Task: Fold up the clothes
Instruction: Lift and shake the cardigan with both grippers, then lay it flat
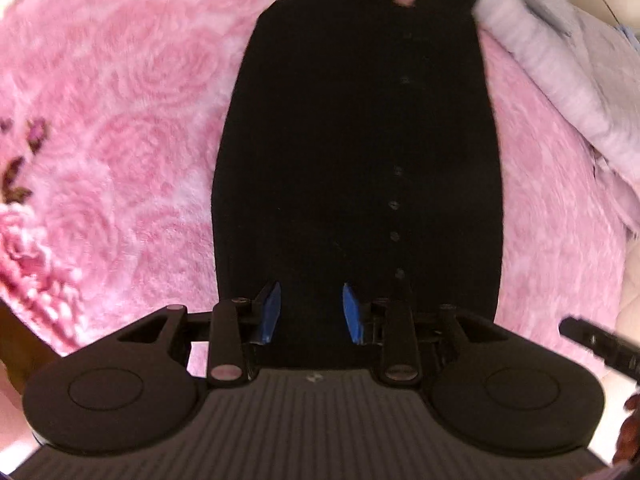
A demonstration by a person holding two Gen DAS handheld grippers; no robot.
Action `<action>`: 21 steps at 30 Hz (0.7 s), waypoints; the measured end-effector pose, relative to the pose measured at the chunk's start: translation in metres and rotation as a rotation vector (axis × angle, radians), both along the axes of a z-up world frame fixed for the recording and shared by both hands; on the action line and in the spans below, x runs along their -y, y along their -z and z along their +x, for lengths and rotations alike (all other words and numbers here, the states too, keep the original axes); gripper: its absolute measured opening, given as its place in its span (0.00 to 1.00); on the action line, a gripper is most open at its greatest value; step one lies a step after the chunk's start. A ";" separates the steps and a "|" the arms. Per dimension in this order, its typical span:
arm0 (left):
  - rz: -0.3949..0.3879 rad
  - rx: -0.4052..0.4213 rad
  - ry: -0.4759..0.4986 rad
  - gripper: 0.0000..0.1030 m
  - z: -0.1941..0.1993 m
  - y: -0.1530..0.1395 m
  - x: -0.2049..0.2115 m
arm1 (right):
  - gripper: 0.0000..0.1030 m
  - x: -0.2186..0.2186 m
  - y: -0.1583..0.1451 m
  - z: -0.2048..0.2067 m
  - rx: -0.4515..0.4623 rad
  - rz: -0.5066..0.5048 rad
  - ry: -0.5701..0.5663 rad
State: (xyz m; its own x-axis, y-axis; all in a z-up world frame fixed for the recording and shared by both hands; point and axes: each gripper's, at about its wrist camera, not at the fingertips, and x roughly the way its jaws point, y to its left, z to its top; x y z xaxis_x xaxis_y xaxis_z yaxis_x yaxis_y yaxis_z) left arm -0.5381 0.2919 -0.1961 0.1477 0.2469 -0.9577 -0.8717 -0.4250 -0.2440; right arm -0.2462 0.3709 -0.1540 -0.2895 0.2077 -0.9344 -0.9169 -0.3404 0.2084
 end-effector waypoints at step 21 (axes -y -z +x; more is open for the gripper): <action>0.118 -0.244 -0.017 0.29 0.134 -0.071 0.155 | 0.49 0.127 -0.041 0.086 -0.017 0.100 -0.136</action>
State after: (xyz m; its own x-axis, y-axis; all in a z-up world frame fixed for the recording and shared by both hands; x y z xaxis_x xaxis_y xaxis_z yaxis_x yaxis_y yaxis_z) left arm -0.4045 0.1369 -0.1247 -0.0893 0.3598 -0.9287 -0.9037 -0.4213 -0.0764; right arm -0.1603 0.2443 -0.1130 -0.3370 0.2569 -0.9058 -0.8574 -0.4813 0.1824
